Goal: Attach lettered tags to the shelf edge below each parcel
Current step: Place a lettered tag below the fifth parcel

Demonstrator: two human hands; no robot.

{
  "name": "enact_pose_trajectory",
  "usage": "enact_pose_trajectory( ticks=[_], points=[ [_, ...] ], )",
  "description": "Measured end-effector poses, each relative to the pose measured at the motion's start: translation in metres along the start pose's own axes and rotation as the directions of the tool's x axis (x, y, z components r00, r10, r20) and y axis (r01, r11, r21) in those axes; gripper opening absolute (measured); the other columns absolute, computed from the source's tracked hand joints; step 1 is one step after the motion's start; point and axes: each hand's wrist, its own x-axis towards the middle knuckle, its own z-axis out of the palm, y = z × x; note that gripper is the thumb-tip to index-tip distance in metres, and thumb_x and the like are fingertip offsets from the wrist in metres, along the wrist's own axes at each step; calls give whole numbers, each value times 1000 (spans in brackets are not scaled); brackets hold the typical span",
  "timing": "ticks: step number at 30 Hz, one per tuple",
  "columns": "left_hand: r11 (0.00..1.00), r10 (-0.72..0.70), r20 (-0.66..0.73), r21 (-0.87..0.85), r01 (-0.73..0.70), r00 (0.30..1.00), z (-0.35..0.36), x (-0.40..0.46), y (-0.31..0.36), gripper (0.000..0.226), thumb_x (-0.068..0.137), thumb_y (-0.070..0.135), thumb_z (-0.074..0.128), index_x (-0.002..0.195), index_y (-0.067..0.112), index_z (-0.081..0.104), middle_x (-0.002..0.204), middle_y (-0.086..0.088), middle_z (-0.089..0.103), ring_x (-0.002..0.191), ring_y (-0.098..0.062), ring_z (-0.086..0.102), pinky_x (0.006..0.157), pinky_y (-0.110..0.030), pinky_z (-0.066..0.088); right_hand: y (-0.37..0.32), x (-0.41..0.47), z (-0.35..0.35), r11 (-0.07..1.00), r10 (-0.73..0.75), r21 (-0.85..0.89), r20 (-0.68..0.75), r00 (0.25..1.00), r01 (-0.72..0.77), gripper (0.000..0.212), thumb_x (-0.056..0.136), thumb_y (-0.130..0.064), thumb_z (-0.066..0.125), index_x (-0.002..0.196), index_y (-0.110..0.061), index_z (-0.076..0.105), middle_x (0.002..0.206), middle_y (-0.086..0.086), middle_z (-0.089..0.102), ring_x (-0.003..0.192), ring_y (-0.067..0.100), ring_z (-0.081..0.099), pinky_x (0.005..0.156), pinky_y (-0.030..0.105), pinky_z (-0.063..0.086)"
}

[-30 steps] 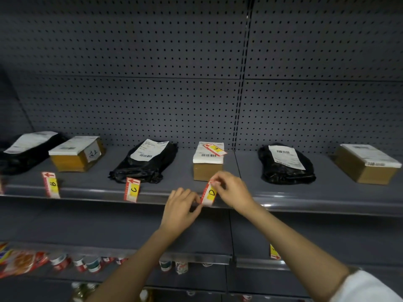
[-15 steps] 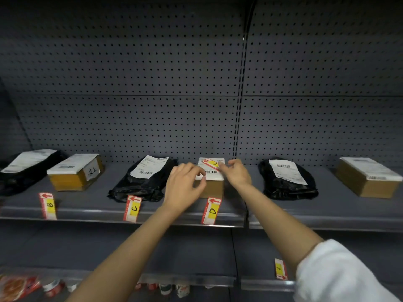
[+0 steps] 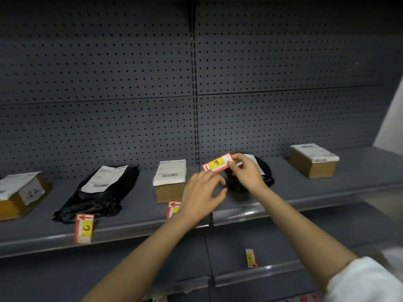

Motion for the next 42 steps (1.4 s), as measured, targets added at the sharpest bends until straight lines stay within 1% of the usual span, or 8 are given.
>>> enact_pose_trajectory(
  ticks=[6, 13, 18, 25, 32, 36, 39, 42],
  points=[
    [997, 76, 147, 2, -77, 986, 71, 7, 52, 29, 79, 38, 64, 102, 22, 57, 102, -1, 61, 94, -21, 54, 76, -32, 40, 27, -15, -91, 982, -21, -185, 17, 1000, 24, 16, 94, -17, 51, 101, -10, 64, 103, 15, 60, 95, 26, 57, 87, 42, 44],
    [982, -89, 254, 187, 41, 963, 120, -3, 76, 47, 66, 29, 79, 102, 24, 49, 103, 0, 53, 93, -20, 48, 75, -30, 36, 62, -20, -149, 939, -54, -323, 196, 979, 117, 13, 94, -21, 51, 99, -15, 61, 96, 6, 54, 88, 19, 54, 83, 41, 44],
    [953, -203, 179, 262, 152, 963, 131, -7, 88, 49, 60, 23, 84, 98, 21, 53, 95, -3, 57, 84, -23, 53, 69, -32, 42, 74, -19, -153, 899, -141, -361, 300, 943, 249, 13, 94, -23, 50, 101, -18, 60, 93, -2, 49, 82, 15, 52, 72, 36, 44],
    [948, -239, 145, 247, 199, 960, 131, -6, 94, 42, 73, 34, 75, 105, 20, 53, 103, -5, 55, 93, -23, 50, 78, -31, 35, 83, -16, -149, 846, -254, -360, 376, 891, 393, 15, 95, -26, 49, 105, -19, 58, 93, -9, 44, 79, 10, 50, 56, 21, 33],
    [910, -316, 113, 317, 268, 942, 138, -4, 108, 32, 74, 25, 74, 96, 17, 52, 100, -5, 54, 90, -24, 50, 77, -34, 39, 88, -16, -149, 821, -310, -350, 393, 866, 452, 17, 95, -28, 47, 106, -20, 57, 100, -10, 46, 82, 8, 50, 56, 20, 34],
    [905, -326, 75, 312, 288, 942, 136, -9, 116, 28, 72, 18, 75, 90, 15, 54, 95, -6, 55, 87, -25, 51, 74, -35, 39, 88, -22, -143, 812, -301, -347, 440, 846, 470, 18, 95, -29, 47, 107, -21, 58, 110, -2, 53, 91, 15, 57, 66, 34, 47],
    [900, -352, 54, 293, 323, 934, 130, -19, 120, 36, 73, 23, 75, 103, 16, 57, 99, -6, 57, 92, -25, 52, 79, -35, 42, 91, -28, -134, 781, -236, -393, 535, 811, 486, 20, 94, -27, 49, 111, -22, 58, 113, 2, 53, 98, 22, 59, 77, 42, 52],
    [897, -346, -12, 289, 335, 938, 124, -35, 122, 36, 73, 25, 76, 103, 19, 57, 96, -4, 60, 89, -23, 55, 77, -35, 44, 99, -34, -135, 814, -318, -346, 407, 856, 467, 27, 91, -28, 56, 117, -24, 55, 113, 1, 51, 97, 17, 56, 74, 33, 49]
  ],
)
